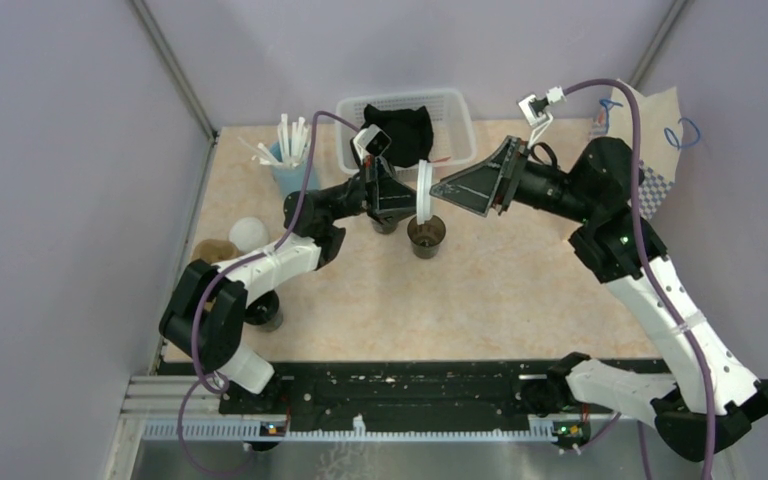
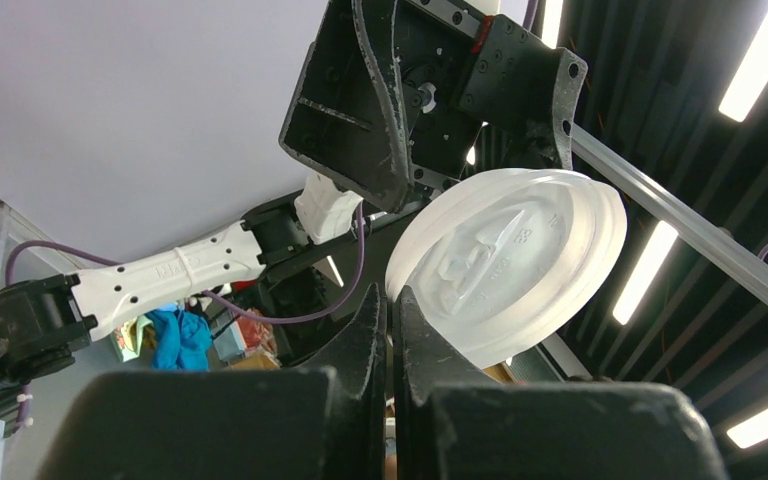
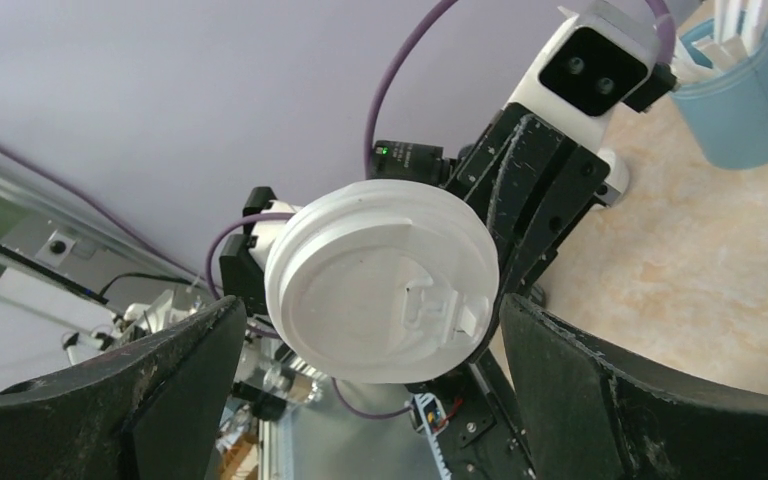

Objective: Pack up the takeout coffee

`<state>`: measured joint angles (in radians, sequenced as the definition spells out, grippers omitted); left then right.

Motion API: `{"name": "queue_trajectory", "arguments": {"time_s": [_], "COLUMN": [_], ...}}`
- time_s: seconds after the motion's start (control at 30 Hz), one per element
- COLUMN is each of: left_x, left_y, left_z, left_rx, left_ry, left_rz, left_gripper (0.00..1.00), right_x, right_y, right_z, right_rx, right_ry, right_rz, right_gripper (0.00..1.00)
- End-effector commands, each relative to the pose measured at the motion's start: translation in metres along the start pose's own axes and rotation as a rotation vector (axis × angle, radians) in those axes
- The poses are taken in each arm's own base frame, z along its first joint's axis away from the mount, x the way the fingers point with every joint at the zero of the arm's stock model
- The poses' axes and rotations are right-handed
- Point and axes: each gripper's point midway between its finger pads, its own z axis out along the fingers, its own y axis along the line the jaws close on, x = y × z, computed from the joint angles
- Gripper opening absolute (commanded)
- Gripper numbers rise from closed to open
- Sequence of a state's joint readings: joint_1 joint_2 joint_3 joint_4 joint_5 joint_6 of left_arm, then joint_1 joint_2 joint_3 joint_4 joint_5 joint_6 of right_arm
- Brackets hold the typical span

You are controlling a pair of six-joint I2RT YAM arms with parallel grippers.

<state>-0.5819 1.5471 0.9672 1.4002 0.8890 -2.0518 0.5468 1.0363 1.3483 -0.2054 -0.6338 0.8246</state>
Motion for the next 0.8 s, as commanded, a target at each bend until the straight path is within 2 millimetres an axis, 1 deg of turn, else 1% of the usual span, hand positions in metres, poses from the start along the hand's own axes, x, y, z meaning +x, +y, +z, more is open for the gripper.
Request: {"name": "queue_trajectory", "arguments": {"time_s": [0.0, 0.07, 0.2, 0.43, 0.77], "left_x": [0.012, 0.013, 0.013, 0.012, 0.011], "left_y": [-0.034, -0.034, -0.032, -0.033, -0.03], "left_z": [0.002, 0.002, 0.0, 0.0, 0.0], "left_rx": [0.103, 0.103, 0.1, 0.107, 0.094], "left_ry": [0.044, 0.046, 0.039, 0.036, 0.019], "left_rz": [0.135, 0.134, 0.128, 0.129, 0.122], "left_gripper": [0.0, 0.0, 0.0, 0.0, 0.0], "right_x": [-0.006, -0.004, -0.003, 0.004, 0.005], "right_y": [0.017, 0.015, 0.016, 0.007, 0.004], "right_z": [0.002, 0.005, 0.007, 0.007, 0.009], "right_rx": [-0.104, -0.109, -0.122, -0.098, -0.09], "right_ry": [-0.011, -0.003, 0.001, 0.021, 0.033], "right_rz": [-0.011, -0.001, 0.013, 0.018, 0.019], "right_gripper": [0.97, 0.97, 0.93, 0.89, 0.82]}}
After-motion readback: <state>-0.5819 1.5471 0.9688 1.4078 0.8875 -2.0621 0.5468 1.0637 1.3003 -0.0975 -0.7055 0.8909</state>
